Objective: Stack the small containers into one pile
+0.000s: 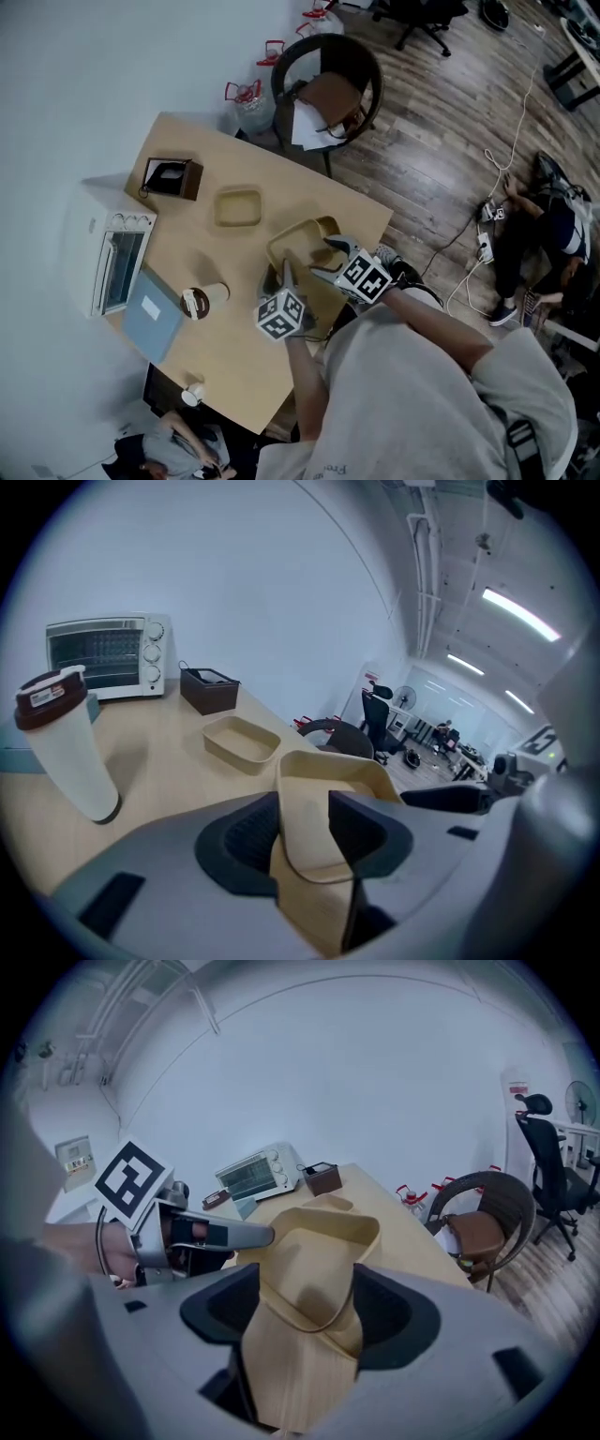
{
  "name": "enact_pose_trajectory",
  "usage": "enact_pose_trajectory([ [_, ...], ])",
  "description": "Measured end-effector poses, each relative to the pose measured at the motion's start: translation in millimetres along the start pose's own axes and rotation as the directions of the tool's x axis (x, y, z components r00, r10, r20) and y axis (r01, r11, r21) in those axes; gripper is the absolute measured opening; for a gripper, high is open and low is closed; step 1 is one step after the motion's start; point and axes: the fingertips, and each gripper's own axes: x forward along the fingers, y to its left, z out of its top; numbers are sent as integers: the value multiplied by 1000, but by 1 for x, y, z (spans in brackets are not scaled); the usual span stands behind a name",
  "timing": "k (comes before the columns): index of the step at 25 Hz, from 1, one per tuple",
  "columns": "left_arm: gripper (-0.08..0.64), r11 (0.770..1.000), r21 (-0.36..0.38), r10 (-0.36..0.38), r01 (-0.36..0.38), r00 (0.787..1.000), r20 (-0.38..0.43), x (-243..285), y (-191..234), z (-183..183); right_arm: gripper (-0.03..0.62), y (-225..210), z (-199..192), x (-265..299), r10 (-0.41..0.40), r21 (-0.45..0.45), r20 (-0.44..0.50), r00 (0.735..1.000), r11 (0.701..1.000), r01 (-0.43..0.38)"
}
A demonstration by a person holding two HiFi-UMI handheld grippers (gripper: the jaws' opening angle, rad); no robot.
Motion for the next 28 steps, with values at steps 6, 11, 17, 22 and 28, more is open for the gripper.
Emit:
enact_pose_trajectory([
  [6, 159, 997, 59, -50, 54, 997, -65, 21, -18, -6, 299, -18, -17, -9, -36, 66, -6, 999, 997, 36],
  [11, 150, 993, 84, -70, 77, 994, -90, 33, -29, -8, 299, -31, -28, -12, -48, 91, -24, 999, 995, 50],
  [17, 150, 991, 93, -84, 96, 989, -125, 43, -30, -20, 296, -39, -37, -11, -51, 137, -18, 999, 989, 53],
  [22, 150, 993, 86, -70, 82, 989, -132, 48, -24, -24, 296, -37, -37, -6, -39, 127, -25, 999, 991, 41],
  [28, 149, 992, 71, -93, 105, 983, -161, 54, -22, -32, 297, -44, -43, -3, -42, 135, -47, 998, 990, 48],
])
